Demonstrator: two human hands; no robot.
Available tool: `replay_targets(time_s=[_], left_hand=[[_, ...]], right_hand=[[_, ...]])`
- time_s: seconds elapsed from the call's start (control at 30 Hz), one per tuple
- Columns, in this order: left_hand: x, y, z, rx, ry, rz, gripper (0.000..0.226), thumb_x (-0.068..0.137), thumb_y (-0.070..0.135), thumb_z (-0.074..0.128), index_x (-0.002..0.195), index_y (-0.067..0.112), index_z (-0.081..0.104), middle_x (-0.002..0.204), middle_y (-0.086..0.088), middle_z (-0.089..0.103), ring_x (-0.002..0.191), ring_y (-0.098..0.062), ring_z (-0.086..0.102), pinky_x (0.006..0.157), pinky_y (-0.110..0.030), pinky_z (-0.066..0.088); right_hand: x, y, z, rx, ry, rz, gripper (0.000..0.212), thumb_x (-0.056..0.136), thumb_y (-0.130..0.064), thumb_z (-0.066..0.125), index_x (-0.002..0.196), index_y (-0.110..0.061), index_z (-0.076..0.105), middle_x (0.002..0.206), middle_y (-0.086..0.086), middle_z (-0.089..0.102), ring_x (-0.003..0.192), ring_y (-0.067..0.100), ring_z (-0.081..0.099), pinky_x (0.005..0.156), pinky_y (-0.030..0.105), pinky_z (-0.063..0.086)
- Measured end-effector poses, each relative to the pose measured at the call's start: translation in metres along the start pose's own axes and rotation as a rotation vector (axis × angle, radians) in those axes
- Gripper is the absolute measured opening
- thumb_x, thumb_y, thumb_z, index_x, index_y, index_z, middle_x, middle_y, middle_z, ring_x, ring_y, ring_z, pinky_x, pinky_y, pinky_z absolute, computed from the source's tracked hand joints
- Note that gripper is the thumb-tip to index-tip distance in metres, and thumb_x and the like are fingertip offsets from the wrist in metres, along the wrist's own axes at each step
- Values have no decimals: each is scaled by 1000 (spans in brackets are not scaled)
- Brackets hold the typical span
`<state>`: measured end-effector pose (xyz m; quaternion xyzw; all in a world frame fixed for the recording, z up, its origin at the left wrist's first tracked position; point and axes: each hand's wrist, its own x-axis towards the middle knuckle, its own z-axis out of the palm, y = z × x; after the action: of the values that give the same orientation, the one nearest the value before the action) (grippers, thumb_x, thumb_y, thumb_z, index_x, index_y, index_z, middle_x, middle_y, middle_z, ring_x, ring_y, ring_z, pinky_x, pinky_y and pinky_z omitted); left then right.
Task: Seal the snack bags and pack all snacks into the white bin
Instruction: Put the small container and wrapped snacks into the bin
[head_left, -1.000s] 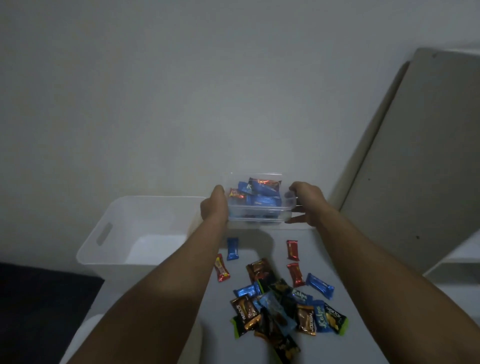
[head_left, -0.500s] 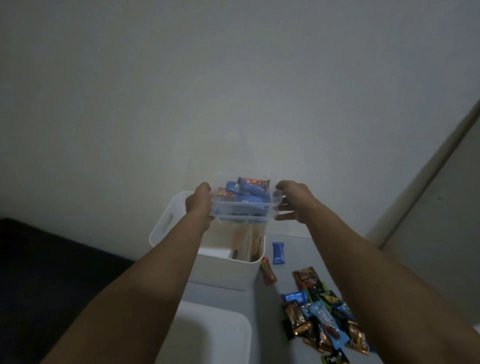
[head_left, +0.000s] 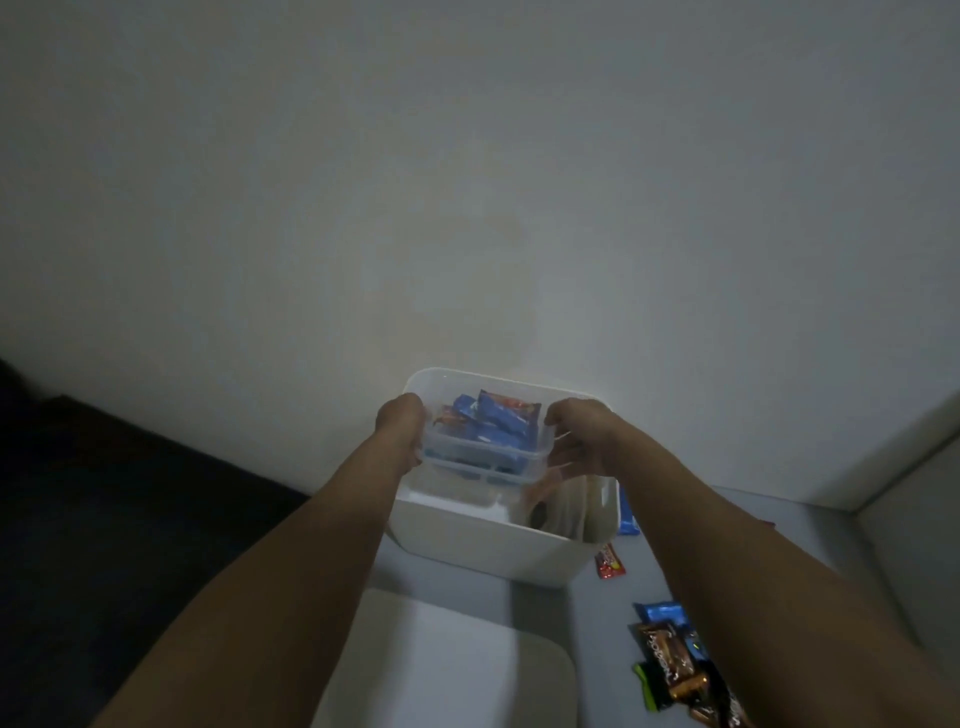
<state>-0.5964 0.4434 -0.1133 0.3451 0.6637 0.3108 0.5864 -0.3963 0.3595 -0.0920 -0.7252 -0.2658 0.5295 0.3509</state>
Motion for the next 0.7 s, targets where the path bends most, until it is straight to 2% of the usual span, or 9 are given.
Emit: replay_targets(time_s=[0.03, 0.1, 0.2, 0.3, 0.43, 0.53, 0.63, 0.67, 0.7], left_hand=[[3, -2, 1, 7, -12, -31, 32, 88, 9, 47, 115, -1, 60, 93, -17, 56, 68, -28, 53, 59, -31, 47], [5, -5, 1, -2, -30, -102, 38, 91, 14, 45, 124, -2, 54, 114, -21, 57, 95, -37, 59, 75, -41, 51], [8, -15, 5, -51, -33, -146, 44, 98, 22, 38, 137, 2, 44, 135, -16, 49, 124, -41, 49, 98, -51, 43], [28, -34, 7, -170, -19, -203, 40, 94, 27, 41, 123, 5, 57, 122, -18, 61, 107, -41, 61, 94, -62, 44], [68, -58, 14, -268, -7, -207, 24, 88, 29, 49, 88, 11, 65, 113, -18, 66, 100, -39, 65, 89, -60, 50], [87, -75, 14, -342, -47, -285, 49, 65, 42, 60, 104, 14, 69, 107, -16, 70, 94, -40, 69, 82, -62, 53], [47, -62, 7, -286, -18, -267, 8, 77, 16, 59, 84, 14, 62, 94, -19, 66, 91, -37, 67, 89, -58, 51], [44, -60, 7, -270, -47, -266, 7, 75, 13, 63, 82, 14, 61, 91, -19, 65, 89, -36, 66, 90, -57, 51], [47, -61, 6, -252, -81, -292, 21, 67, 15, 68, 87, 12, 63, 93, -20, 66, 88, -35, 66, 89, -56, 51]], right_hand=[[3, 0, 2, -10, 15, 4, 26, 90, -11, 49, 113, -1, 55, 108, 27, 63, 94, 44, 67, 82, 61, 56], [9, 0, 7, -40, 31, 29, 22, 92, -9, 48, 113, -6, 54, 105, 24, 63, 93, 42, 66, 78, 62, 57], [22, 2, 16, -76, 23, 80, 21, 95, -10, 50, 116, -9, 50, 110, 21, 57, 99, 43, 61, 74, 64, 57], [38, 9, 25, -48, 12, 146, 25, 96, -14, 49, 120, -9, 49, 117, 22, 54, 102, 44, 58, 70, 63, 57], [61, 26, 40, 2, 17, 216, 33, 88, -24, 57, 117, -10, 51, 111, 20, 57, 94, 42, 62, 64, 53, 60], [92, 52, 42, 63, 51, 222, 46, 73, -35, 66, 112, -13, 56, 108, 17, 61, 89, 42, 66, 69, 54, 60], [91, 52, 48, 61, 89, 189, 33, 80, -32, 60, 105, -10, 57, 104, 19, 61, 88, 40, 64, 72, 50, 60], [91, 51, 49, 68, 100, 172, 30, 82, -29, 57, 103, -8, 57, 102, 19, 60, 85, 39, 63, 73, 50, 60], [92, 52, 49, 80, 120, 170, 30, 82, -29, 57, 102, -6, 58, 99, 20, 60, 83, 39, 63, 74, 51, 60]])
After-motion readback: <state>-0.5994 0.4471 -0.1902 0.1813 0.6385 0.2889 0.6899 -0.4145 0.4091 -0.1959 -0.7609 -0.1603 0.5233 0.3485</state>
